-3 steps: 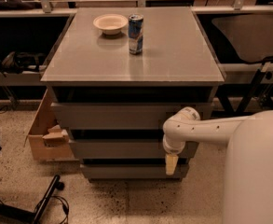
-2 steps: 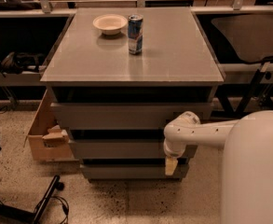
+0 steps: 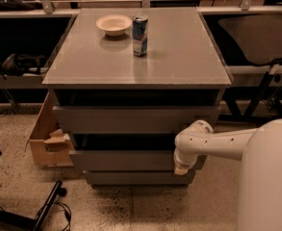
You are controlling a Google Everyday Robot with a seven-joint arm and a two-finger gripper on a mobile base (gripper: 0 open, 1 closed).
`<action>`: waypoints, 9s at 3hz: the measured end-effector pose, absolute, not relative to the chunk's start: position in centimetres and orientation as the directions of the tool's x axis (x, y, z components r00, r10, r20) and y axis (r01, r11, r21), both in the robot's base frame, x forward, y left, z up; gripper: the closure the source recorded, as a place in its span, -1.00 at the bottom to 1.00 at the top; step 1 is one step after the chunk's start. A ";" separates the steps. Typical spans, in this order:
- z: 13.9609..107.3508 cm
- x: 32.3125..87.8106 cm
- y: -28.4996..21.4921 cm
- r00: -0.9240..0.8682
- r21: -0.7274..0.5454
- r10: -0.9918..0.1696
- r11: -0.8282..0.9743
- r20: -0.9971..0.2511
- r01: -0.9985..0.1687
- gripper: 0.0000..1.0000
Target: Open middle drawer
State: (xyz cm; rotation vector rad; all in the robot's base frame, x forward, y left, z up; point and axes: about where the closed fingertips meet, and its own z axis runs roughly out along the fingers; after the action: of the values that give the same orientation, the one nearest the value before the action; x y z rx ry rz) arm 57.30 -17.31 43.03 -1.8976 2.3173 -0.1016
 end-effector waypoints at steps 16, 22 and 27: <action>54.1 47.7 -16.7 -0.013 -0.318 -0.995 0.043 -0.097 -0.947 -1.00; 40.3 44.8 -19.4 -0.180 0.052 -0.981 0.176 -0.079 -0.983 -0.20; 41.6 43.6 -21.1 -0.196 0.049 -0.980 0.194 -0.045 -0.980 0.19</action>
Offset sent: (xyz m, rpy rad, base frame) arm -0.1615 -0.0773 0.0779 -0.0620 0.0328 -0.1518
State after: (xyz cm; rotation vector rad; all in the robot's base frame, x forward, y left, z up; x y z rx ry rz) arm 43.60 -21.11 41.63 -1.9899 2.4242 0.1046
